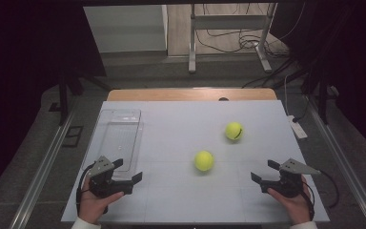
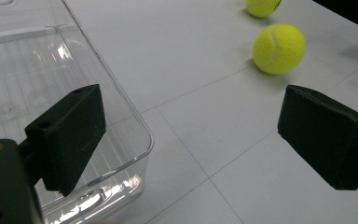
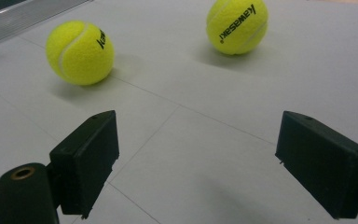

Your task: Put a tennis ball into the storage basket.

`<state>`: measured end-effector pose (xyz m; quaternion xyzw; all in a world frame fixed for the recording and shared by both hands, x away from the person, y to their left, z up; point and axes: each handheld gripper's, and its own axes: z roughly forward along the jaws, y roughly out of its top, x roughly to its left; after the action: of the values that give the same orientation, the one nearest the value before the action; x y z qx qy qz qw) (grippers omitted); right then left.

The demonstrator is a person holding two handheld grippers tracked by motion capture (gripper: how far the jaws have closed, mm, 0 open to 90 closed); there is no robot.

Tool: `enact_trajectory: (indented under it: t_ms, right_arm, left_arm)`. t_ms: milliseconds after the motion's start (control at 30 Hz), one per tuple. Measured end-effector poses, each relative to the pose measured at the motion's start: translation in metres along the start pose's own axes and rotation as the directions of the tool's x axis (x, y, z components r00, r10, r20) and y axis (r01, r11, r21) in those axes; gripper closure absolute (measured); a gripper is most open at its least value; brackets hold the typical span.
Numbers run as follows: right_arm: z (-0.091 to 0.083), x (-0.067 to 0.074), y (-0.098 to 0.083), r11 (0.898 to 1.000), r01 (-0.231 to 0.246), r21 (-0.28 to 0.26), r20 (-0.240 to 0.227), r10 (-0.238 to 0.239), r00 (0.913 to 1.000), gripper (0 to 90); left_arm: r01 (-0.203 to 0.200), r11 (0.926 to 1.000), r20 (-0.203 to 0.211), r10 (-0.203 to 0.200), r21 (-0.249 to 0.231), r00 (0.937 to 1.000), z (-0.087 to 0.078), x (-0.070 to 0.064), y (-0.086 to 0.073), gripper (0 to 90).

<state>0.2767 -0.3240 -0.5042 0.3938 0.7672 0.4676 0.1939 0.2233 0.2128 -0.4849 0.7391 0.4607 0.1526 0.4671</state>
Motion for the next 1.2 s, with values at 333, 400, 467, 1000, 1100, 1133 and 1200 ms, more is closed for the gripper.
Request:
enact_trajectory:
  t_ms: [333,400,467,1000,1100,1133,1200]
  right_arm:
    - [-0.001,0.0,0.0,1.0,-0.001,-0.006,0.0,0.001,1.0,13.2]
    - [-0.001,0.001,0.0,1.0,0.004,0.0,-0.001,-0.004,1.0,13.2]
    - [0.0,0.0,-0.001,1.0,0.01,0.004,0.003,-0.01,1.0,13.2]
    - [-0.002,0.005,0.0,1.0,0.003,-0.003,-0.002,-0.003,1.0,13.1]
    - [-0.002,0.004,-0.001,1.0,-0.001,-0.004,-0.003,0.001,1.0,13.1]
    - [-0.002,0.004,-0.001,1.0,-0.001,-0.004,-0.003,0.001,1.0,13.1]
    - [-0.002,0.004,-0.001,1.0,-0.001,-0.002,-0.005,0.001,1.0,13.1]
  left_arm:
    - [-0.021,0.9995,0.04,0.02,0.023,0.999,0.004,-0.007,0.011,8.9]
    - [-0.035,0.9988,0.054,0.033,0.035,0.998,0.005,-0.009,0.014,8.7]
    - [-0.039,0.9985,0.056,0.037,0.038,0.9977,0.006,-0.01,0.015,8.6]
    - [-0.066,0.997,0.086,0.063,0.039,0.9943,0.017,-0.017,0.029,8.5]
    - [-0.074,0.9964,0.096,0.07,0.04,0.9929,0.02,-0.019,0.032,8.4]
    - [-0.074,0.9964,0.096,0.07,0.04,0.9929,0.02,-0.019,0.032,8.4]
    - [-0.076,0.9962,0.098,0.071,0.044,0.9926,0.022,-0.021,0.033,8.4]
